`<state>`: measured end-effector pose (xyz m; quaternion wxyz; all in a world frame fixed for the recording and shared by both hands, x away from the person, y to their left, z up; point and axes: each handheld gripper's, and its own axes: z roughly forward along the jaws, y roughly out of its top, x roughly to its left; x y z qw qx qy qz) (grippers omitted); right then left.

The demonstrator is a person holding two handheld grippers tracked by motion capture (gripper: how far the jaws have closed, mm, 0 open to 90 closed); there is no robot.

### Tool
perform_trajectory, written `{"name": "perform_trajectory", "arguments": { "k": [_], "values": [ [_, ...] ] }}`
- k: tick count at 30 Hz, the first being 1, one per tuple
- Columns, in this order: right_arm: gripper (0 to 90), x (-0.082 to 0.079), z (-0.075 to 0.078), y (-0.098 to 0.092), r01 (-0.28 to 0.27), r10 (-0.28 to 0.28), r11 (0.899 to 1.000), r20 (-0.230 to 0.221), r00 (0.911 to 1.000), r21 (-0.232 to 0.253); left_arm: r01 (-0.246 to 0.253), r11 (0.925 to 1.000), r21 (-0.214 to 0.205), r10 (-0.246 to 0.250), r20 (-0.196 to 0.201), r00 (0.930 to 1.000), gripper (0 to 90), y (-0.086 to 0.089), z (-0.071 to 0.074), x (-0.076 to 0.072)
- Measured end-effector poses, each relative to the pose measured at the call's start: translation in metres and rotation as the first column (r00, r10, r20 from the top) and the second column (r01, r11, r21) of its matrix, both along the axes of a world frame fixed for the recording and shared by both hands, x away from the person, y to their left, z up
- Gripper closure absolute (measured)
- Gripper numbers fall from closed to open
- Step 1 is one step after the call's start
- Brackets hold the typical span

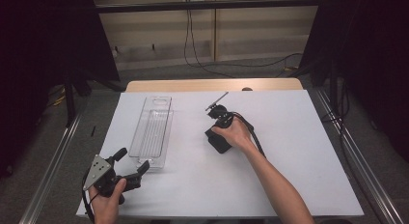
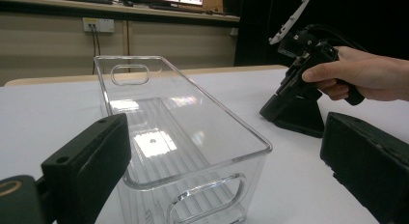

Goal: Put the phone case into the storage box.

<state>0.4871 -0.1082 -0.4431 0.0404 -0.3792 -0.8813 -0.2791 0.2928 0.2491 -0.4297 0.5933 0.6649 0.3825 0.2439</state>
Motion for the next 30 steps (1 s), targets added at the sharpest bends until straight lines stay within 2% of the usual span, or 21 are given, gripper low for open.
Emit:
{"name": "perform_trajectory", "arguments": {
  "k": [20,30],
  "values": [
    [90.0,-0.018,-0.001,-0.016,-0.006,0.006,1.000,-0.002,1.0000,0.025,0.002,1.0000,0.006,-0.002,0.000,1.0000,3.9,-0.001,0.000,0.001],
    [90.0,-0.027,0.000,-0.025,-0.019,0.020,1.000,-0.004,0.9998,0.018,-0.004,1.0000,0.001,0.004,-0.001,1.0000,4.0,-0.001,-0.001,0.002]
  ]
}}
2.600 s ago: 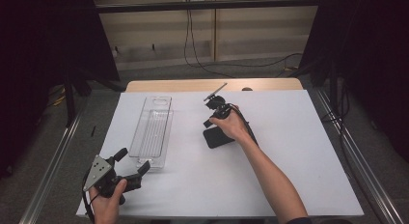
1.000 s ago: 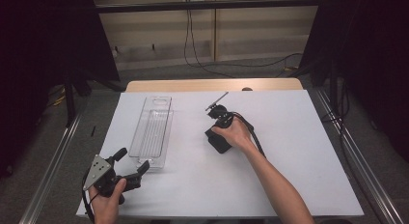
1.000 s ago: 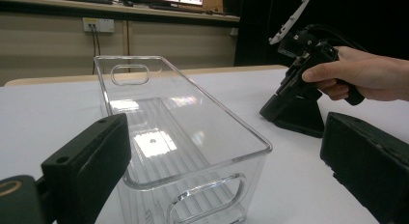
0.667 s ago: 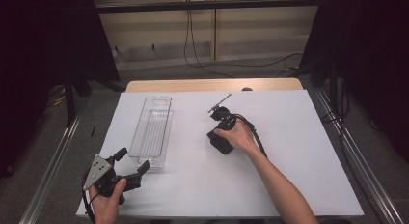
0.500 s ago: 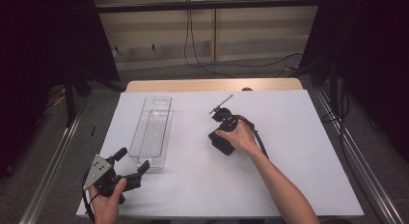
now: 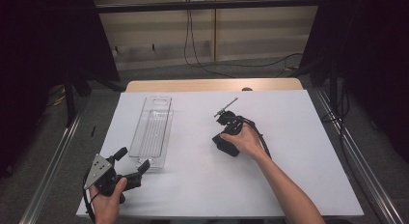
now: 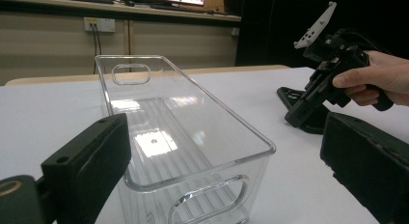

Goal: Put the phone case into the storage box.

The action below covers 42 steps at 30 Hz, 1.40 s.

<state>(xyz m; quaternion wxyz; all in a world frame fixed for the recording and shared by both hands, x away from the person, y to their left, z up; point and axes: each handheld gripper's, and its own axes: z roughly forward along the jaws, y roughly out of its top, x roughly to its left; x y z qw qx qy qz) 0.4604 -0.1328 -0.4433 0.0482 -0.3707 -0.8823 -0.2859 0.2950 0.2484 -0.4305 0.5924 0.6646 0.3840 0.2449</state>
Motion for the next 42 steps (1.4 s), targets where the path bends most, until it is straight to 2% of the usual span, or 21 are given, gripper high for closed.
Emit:
{"name": "perform_trajectory", "arguments": {
  "k": [26,37,42],
  "values": [
    [90.0,-0.025,-0.001,-0.029,0.003,-0.003,1.000,0.005,1.0000,0.025,0.008,1.0000,0.006,-0.008,-0.002,1.0000,4.0,-0.002,0.000,0.000],
    [90.0,-0.035,0.000,-0.040,0.001,-0.001,1.000,0.013,0.9999,0.017,0.001,1.0000,0.008,-0.001,0.009,1.0000,3.9,-0.002,0.000,-0.001],
    [90.0,-0.039,0.000,-0.044,0.002,-0.002,1.000,0.016,0.9999,0.016,0.007,1.0000,0.006,-0.007,0.000,1.0000,4.0,-0.002,0.000,0.000]
  ]
}}
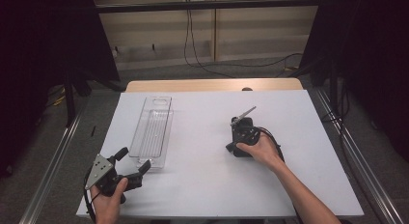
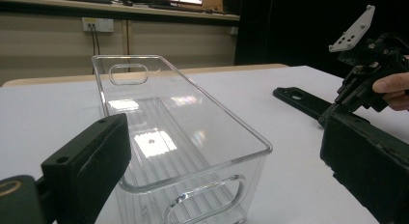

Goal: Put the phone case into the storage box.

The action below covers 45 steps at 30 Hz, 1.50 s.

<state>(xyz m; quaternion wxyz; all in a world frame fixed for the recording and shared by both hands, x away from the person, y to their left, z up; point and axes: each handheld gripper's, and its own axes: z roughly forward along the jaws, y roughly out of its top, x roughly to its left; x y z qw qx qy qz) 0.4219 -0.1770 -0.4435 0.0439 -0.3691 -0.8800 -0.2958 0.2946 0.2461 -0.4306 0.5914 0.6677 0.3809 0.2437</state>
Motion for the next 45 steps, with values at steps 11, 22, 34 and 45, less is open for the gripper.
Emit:
{"name": "perform_trajectory", "arguments": {
  "k": [11,22,34,45],
  "values": [
    [90.0,-0.010,0.000,-0.011,0.014,-0.014,1.000,0.010,0.9999,0.002,0.005,1.0000,0.003,-0.005,-0.002,1.0000,4.0,-0.001,0.000,0.000],
    [90.0,-0.017,0.000,-0.021,0.025,-0.025,1.000,0.013,0.9996,0.005,0.008,1.0000,0.001,-0.008,-0.004,1.0000,4.0,-0.001,0.000,0.000],
    [90.0,-0.026,0.001,-0.035,0.049,-0.049,0.999,0.017,0.9987,0.002,0.008,1.0000,0.001,-0.008,-0.004,1.0000,3.9,-0.001,0.000,0.000],
    [90.0,-0.029,0.000,-0.042,0.066,-0.066,0.998,0.020,0.9976,0.006,0.010,1.0000,0.000,-0.010,-0.002,1.0000,4.0,-0.001,0.000,-0.001]
  ]
}}
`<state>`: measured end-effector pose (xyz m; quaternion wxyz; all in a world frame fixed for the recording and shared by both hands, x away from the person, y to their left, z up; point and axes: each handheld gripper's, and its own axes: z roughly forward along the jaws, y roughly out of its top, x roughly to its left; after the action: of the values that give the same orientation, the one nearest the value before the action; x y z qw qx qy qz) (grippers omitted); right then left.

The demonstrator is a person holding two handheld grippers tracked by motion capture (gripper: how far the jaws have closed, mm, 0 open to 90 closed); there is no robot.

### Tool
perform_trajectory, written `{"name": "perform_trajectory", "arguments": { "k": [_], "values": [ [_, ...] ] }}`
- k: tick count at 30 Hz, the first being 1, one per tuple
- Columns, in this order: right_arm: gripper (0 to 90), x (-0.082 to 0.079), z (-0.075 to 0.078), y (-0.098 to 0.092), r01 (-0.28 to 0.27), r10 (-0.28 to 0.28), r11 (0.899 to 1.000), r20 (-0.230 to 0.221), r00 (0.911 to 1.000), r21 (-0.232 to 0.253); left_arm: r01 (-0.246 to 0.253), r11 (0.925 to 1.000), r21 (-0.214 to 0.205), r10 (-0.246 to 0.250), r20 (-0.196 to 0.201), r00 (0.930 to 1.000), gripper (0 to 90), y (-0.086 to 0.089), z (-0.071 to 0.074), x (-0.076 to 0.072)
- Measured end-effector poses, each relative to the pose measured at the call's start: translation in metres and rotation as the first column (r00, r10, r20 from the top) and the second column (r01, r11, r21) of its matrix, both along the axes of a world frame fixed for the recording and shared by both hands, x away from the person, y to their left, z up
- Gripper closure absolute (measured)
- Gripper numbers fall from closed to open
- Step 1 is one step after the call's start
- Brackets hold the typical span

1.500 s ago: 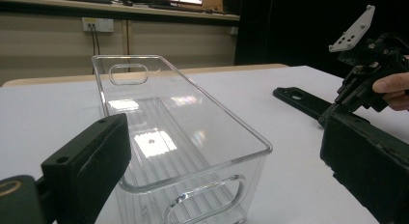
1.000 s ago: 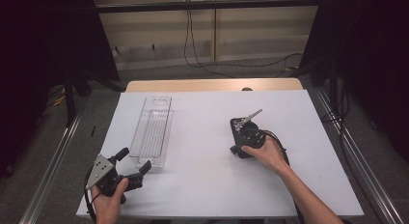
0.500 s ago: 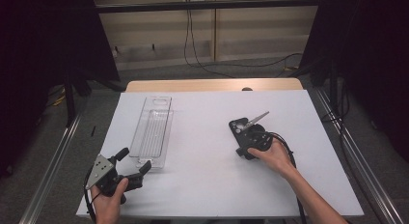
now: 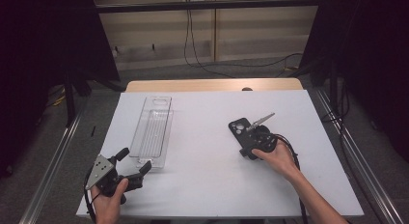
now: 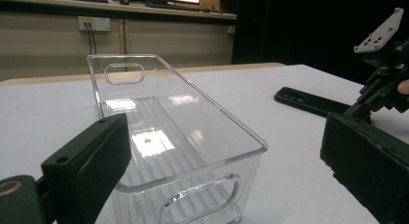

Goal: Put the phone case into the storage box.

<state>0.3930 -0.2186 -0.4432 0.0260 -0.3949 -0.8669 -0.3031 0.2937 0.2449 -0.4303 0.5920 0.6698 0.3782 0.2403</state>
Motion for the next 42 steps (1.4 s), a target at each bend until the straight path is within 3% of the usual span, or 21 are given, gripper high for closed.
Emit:
{"name": "perform_trajectory", "arguments": {
  "k": [14,30,42],
  "values": [
    [90.0,-0.005,0.000,-0.014,0.041,-0.041,0.999,0.019,0.9990,-0.002,0.005,1.0000,0.002,-0.005,-0.001,1.0000,4.0,-0.001,0.000,0.000],
    [90.0,-0.005,-0.001,-0.018,0.051,-0.051,0.999,0.037,0.9980,-0.005,0.006,1.0000,-0.002,-0.006,-0.001,1.0000,4.0,0.000,0.000,0.000],
    [89.9,-0.008,0.003,-0.020,0.040,-0.043,0.998,0.072,0.9965,0.039,0.002,1.0000,-0.002,-0.002,-0.002,1.0000,3.8,0.000,0.000,0.000]
  ]
}}
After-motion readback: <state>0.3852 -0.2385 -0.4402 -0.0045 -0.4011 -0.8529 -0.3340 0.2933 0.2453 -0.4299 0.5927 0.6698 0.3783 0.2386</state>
